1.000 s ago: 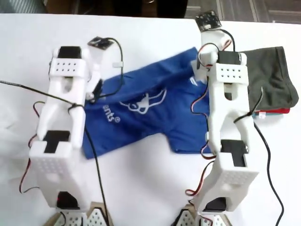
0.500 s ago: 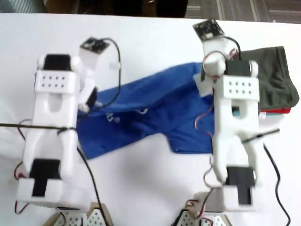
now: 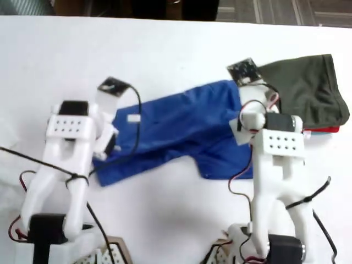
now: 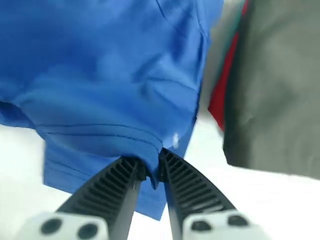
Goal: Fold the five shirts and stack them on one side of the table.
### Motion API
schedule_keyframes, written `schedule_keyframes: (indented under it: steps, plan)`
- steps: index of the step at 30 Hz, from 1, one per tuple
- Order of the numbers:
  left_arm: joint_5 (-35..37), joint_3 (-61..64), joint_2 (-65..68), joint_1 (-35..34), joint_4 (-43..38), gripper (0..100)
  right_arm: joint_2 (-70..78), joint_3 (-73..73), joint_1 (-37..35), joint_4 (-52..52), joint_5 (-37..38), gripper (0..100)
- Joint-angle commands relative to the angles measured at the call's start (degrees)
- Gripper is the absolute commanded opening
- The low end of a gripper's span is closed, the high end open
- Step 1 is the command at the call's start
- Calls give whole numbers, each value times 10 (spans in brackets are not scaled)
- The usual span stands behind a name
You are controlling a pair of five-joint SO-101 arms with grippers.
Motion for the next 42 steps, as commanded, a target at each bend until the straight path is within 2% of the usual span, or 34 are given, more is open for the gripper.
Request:
schedule_keyframes:
  steps: [1, 22, 27, 32, 36, 42]
  plan:
    - [2, 30, -27, 9, -28, 25, -27, 8, 28, -11, 4, 20]
    - [1, 156, -26, 7, -156, 25, -30, 148, 29, -72, 29, 20]
    - [1, 153, -29, 9, -156, 25, -39, 112, 28, -56, 29, 20]
    - [1, 155, -26, 7, -156, 25, -77, 41, 27, 32, 24, 20]
    - [3, 153, -29, 7, -156, 25, -103, 41, 27, 84, 29, 20]
    - [2, 154, -26, 8, -156, 25, -113, 135, 29, 16, 29, 20]
